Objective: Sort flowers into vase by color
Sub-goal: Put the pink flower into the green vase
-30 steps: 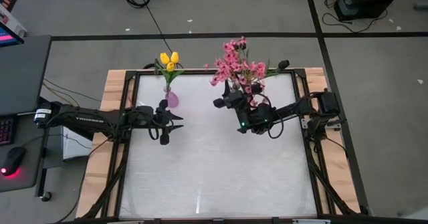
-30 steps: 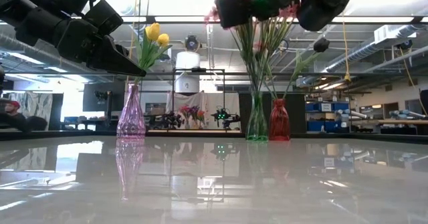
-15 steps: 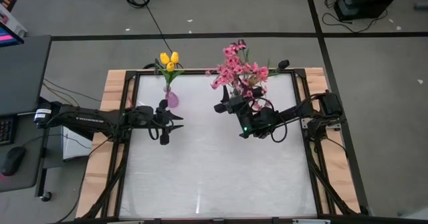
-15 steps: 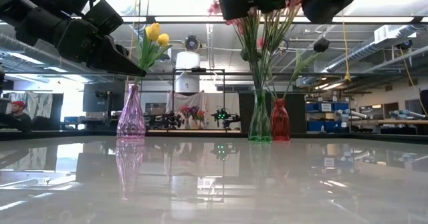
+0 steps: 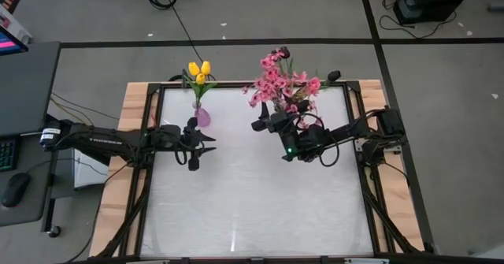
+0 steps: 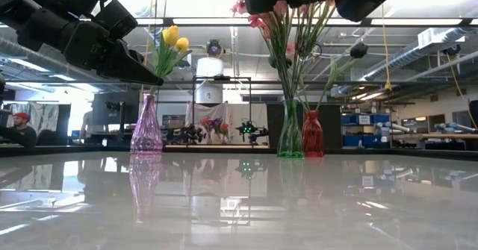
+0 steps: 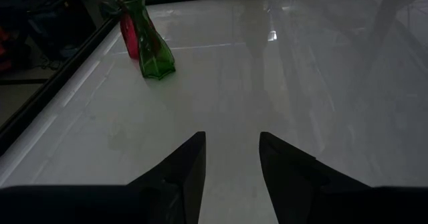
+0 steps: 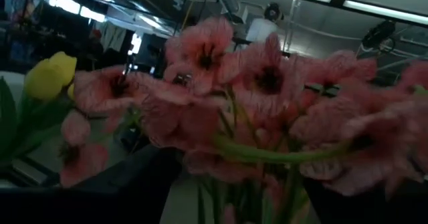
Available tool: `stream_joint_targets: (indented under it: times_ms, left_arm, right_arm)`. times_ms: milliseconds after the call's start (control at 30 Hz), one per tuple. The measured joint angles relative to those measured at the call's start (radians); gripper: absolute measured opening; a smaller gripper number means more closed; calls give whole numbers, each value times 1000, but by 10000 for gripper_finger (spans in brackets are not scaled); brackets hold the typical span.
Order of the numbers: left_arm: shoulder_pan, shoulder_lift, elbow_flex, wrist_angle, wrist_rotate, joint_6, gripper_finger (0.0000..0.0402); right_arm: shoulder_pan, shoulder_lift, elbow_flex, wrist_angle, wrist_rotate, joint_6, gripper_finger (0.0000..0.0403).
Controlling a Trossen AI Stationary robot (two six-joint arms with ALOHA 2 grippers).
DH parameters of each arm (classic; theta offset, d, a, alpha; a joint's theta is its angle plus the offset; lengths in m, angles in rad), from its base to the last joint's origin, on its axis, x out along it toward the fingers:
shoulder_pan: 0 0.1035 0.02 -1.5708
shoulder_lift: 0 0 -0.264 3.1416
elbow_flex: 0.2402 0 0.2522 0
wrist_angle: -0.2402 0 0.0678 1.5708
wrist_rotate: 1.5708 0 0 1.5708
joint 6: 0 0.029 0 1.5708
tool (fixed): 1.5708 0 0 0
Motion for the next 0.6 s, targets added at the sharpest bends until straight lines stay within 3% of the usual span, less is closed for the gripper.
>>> stream_joint_targets:
  times_ms: [600]
  left_arm:
    - [0,0,0,0,0,0,146]
  right_arm:
    - [17,1,98,2,2,24,309]
